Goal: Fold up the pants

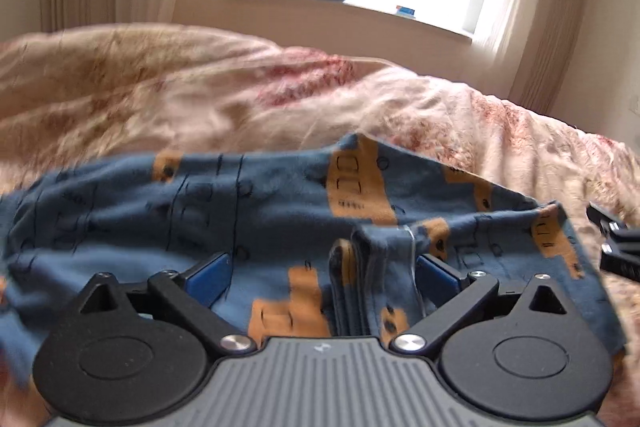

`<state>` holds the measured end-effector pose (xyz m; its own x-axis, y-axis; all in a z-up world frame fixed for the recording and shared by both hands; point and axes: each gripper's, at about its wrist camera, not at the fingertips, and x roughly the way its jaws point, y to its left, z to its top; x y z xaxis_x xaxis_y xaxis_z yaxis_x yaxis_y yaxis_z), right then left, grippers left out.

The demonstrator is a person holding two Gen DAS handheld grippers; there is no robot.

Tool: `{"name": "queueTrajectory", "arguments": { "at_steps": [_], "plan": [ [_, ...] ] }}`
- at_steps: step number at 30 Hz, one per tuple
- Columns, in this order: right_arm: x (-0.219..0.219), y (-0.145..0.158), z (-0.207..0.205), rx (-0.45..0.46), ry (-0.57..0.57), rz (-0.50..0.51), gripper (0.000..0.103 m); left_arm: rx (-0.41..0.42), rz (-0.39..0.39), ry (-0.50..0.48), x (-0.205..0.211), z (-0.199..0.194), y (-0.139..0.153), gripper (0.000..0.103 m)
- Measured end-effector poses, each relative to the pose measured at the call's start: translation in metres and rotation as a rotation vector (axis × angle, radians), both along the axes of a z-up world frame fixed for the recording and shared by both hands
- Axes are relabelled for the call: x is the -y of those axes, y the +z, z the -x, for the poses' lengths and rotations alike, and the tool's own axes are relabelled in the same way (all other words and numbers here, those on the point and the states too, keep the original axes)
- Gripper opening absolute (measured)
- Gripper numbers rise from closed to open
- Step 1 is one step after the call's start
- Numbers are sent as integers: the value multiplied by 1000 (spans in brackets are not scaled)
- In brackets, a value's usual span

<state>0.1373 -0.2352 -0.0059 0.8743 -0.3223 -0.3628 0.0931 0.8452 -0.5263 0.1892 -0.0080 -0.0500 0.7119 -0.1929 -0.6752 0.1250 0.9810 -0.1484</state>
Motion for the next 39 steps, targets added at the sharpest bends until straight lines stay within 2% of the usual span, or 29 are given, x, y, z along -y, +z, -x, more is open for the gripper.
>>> {"name": "queueTrajectory", "arguments": {
  "at_steps": [2, 3, 7, 11, 14, 17, 20, 22, 24, 26, 27, 29, 31, 34, 37, 39],
  "plan": [
    [-16, 12, 23, -6, 52, -89, 101, -35, 24, 3, -4, 9, 5, 103],
    [-26, 13, 33, -21, 90, -90, 102, -45, 28, -1, -5, 14, 7, 103],
    [-58, -10, 43, -112, 176, 31, 102, -52, -34, -20, -3, 32, 5, 103],
    [-48, -32, 27, -165, 127, 65, 102, -44, -95, -32, 0, 46, 4, 103],
    [-32, -29, 22, -169, 61, 22, 102, -49, -95, -26, -1, 50, 4, 103],
    [-26, -24, 25, -142, 18, 35, 102, -50, -104, -26, 0, 51, 5, 103],
    [-28, -18, 30, -118, 28, 53, 102, -56, -99, -24, -2, 51, 4, 103],
    [-29, -24, 26, -148, 32, 61, 102, -65, -99, -24, -3, 51, 4, 103],
    [-26, -34, 20, -188, 33, 55, 102, -117, -109, -22, -5, 54, 10, 103],
    [-23, -30, 21, -156, 33, 28, 102, -173, -82, -22, -12, 66, 22, 103],
    [-22, -25, 24, -127, 41, 16, 102, -180, -43, -27, -19, 75, 29, 103],
    [-25, -14, 30, -64, 82, -7, 102, -148, 55, -19, -40, 92, 40, 103],
    [-31, -7, 35, -15, 132, -38, 102, -100, 115, 59, -66, 99, 43, 103],
    [-49, -5, 40, 4, 229, -54, 102, -90, 138, 265, -105, 88, 38, 103],
    [-68, -5, 48, 24, 343, -46, 102, -82, 200, 451, -143, 83, 30, 92],
    [-80, -5, 50, 26, 372, -28, 102, -53, 240, 530, -161, 83, 24, 86]
  ]
}}
